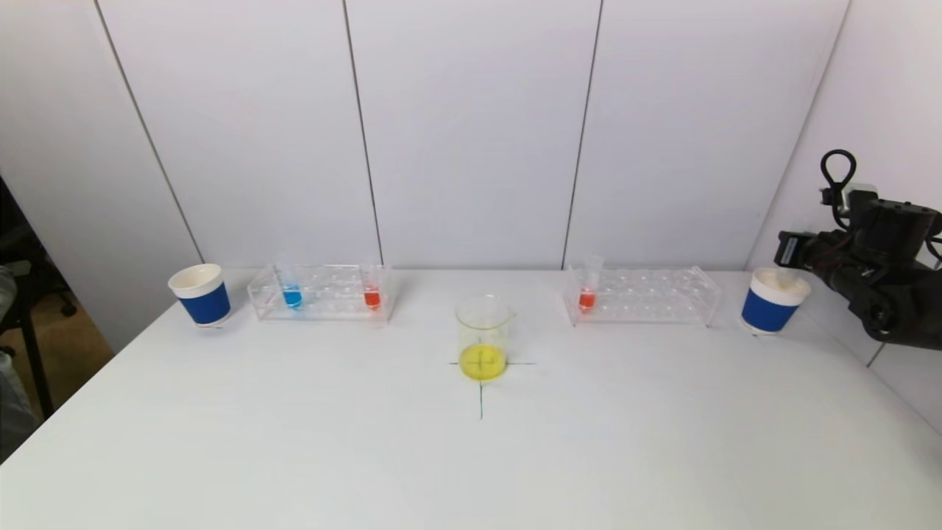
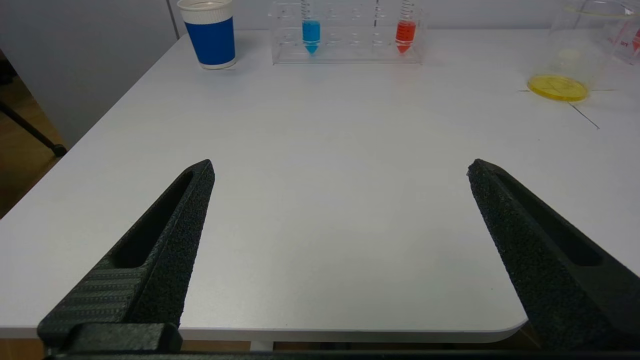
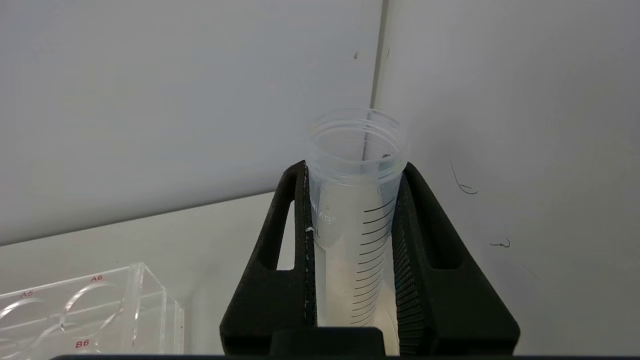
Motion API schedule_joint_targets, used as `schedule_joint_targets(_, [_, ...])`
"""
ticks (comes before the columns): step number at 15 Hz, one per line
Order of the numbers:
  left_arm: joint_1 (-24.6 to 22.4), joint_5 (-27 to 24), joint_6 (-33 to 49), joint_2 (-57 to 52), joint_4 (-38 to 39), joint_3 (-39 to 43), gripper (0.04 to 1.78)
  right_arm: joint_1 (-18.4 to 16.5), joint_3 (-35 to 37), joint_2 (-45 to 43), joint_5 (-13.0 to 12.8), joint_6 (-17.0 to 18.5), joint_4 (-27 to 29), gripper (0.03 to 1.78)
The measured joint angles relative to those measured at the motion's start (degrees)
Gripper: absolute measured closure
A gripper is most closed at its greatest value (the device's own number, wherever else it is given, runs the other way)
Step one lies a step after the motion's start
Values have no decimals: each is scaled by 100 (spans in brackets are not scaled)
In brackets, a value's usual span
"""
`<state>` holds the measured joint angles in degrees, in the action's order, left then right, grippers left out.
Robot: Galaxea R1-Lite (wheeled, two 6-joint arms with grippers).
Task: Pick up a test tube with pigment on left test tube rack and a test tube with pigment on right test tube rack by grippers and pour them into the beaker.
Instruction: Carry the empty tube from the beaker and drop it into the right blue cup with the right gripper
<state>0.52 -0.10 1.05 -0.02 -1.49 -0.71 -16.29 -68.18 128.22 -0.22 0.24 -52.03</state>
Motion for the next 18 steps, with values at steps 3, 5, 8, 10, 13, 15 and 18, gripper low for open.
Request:
schedule_joint_targets(3, [0,2,-1,0,0,0,5,13,71,52,-7,2,-30,132])
schedule_joint_targets(5, [0,0,-1,0,0,0,5,20,160,63,-9,11,-30,132])
schedule_joint_targets(8, [0,0,-1,0,0,0,5,44,291,67,-20,13,-37,132])
schedule_joint_targets(10, [0,2,-1,0,0,0,5,46,344,69,-22,20,-41,132])
schedule_joint_targets(13, [0,0,-4,0,0,0,5,46,377,80,-18,9,-318,132])
schedule_joint_targets(15, [0,0,-1,0,0,0,5,41,385,102,-13,11,-371,132])
schedule_joint_targets(18, [0,0,-1,0,0,0,5,39,394,122,-13,9,-382,132])
